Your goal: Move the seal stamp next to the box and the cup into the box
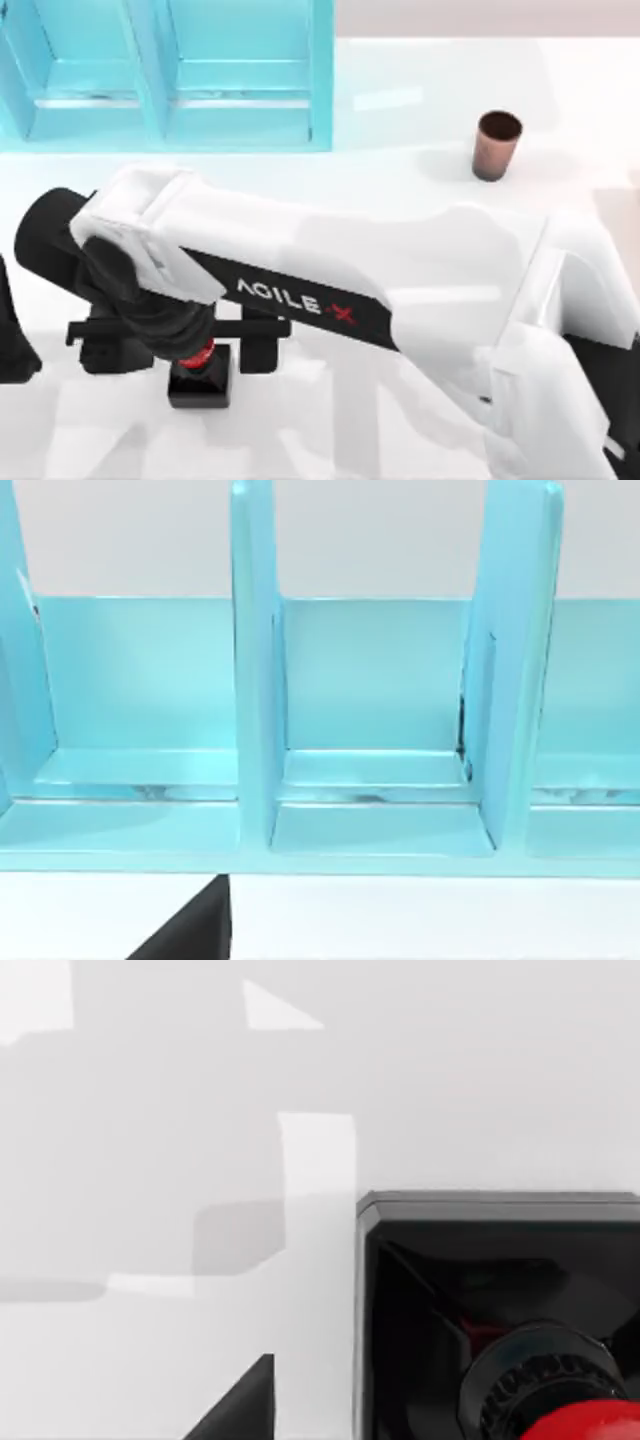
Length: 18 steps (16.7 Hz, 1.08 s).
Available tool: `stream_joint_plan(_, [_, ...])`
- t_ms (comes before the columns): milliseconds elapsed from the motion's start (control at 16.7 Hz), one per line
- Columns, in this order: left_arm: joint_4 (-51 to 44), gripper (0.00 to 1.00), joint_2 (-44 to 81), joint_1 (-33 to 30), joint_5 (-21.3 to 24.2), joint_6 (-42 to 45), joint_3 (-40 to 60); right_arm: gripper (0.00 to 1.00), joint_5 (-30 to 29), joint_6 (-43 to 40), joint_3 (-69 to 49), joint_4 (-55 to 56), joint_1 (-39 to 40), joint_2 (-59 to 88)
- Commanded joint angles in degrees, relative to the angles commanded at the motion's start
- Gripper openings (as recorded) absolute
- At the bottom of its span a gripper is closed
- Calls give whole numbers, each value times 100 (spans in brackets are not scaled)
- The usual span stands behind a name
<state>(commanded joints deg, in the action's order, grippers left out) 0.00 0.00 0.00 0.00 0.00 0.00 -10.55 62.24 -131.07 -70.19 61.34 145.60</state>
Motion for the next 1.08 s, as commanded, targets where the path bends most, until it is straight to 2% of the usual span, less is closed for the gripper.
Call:
stream_joint_plan(540, [0, 100, 0, 0, 0, 0, 0, 2, 0, 0, 0, 0, 0, 0])
stream_joint_plan(1080, [0, 100, 0, 0, 0, 0, 0, 0, 0, 6, 6, -1, 21, 0])
